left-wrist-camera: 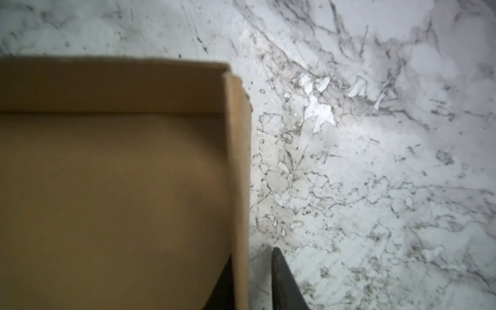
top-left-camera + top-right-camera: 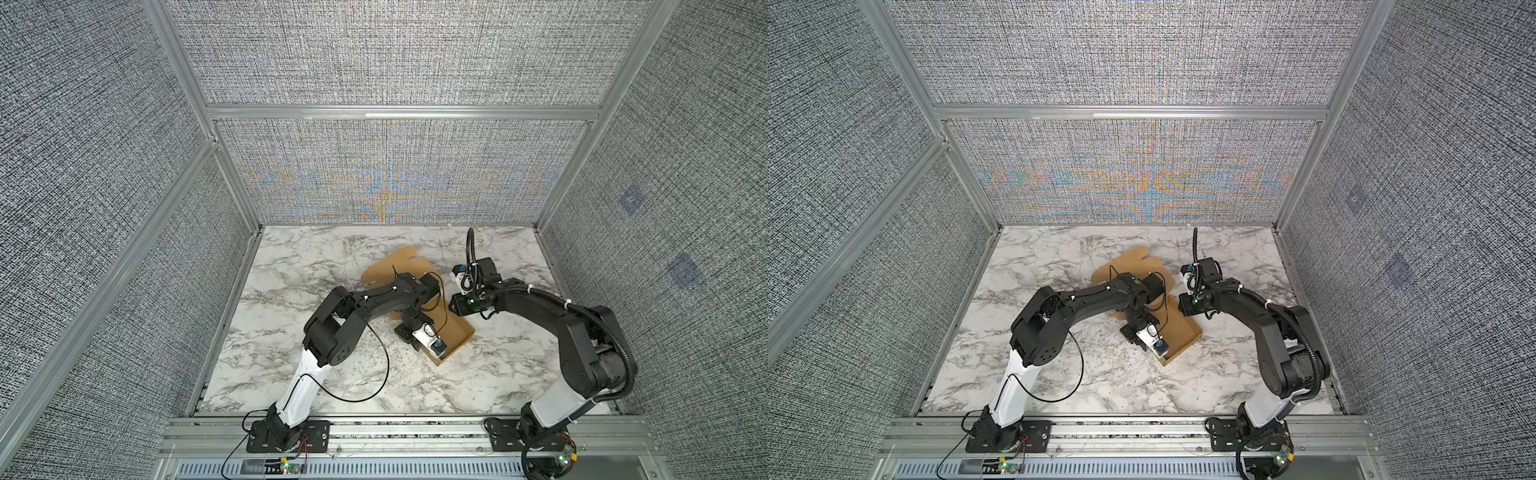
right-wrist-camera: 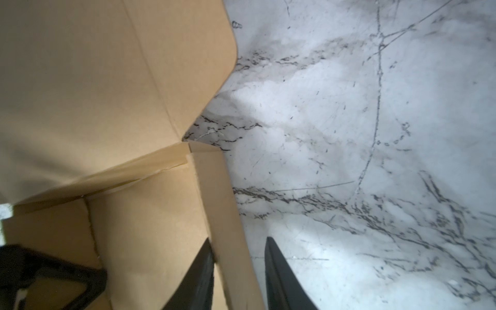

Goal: Assemble paper box
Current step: First fold the bottom flaps of a flat cardboard box at the center of the table.

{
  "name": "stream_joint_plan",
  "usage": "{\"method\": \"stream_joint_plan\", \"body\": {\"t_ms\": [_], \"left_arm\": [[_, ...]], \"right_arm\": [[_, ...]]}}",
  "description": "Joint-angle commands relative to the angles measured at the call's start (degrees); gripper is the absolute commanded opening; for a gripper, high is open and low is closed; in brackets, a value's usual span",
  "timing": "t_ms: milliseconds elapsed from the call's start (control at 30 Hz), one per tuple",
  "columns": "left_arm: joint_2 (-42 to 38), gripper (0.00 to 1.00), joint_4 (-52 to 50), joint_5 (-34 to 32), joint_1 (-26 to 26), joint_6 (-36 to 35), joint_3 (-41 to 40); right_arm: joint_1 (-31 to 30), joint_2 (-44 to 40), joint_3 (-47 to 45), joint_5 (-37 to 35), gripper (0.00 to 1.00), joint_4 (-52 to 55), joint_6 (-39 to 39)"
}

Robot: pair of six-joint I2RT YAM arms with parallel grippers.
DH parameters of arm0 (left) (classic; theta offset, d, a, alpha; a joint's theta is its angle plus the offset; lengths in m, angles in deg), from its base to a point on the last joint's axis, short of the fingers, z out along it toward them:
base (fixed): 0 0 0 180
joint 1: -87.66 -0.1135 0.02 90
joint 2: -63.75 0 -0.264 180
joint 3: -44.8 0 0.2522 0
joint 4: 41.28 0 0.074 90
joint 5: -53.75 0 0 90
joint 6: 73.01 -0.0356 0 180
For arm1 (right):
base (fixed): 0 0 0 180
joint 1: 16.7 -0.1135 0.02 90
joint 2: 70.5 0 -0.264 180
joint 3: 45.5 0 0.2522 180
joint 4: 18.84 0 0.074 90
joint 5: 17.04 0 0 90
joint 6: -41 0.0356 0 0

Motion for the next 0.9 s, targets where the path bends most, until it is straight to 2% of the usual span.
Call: {"method": "stream_joint_plan", "body": {"t_ms": [0,167,533,633,733,867], "left_arm": [[0.5,0.26,-1.9,1.9,0.1,0.6,0.6],[0.2,0.3,-1.6,3.3,0.8,1.2,0.6],[1.3,0.29,0.8,5.3,1.4,3.9,0.3],[1.1,0.19,0.7,6.1,1.7,4.2,0.2],[1.7,0.02,0.1,5.9,1.7,3.8,0.4],[1.8,0.0,-1.2,5.1,1.8,2.2,0.7]], "right_arm": [[-0.2,0.9,-0.3,-1.3,0.33,-0.9,0.6],[-1.3,0.6,-0.8,-2.0,0.32,-1.2,1.1],[-2.1,-0.2,-1.0,-4.5,0.29,-0.8,2.3],[-2.3,-0.6,-1.6,-4.5,0.29,-0.9,2.7],[-2.4,-0.9,-2.6,-4.7,0.29,-1.9,2.9],[-2.7,-1.5,-3.0,-4.8,0.28,-1.9,3.8]]}}
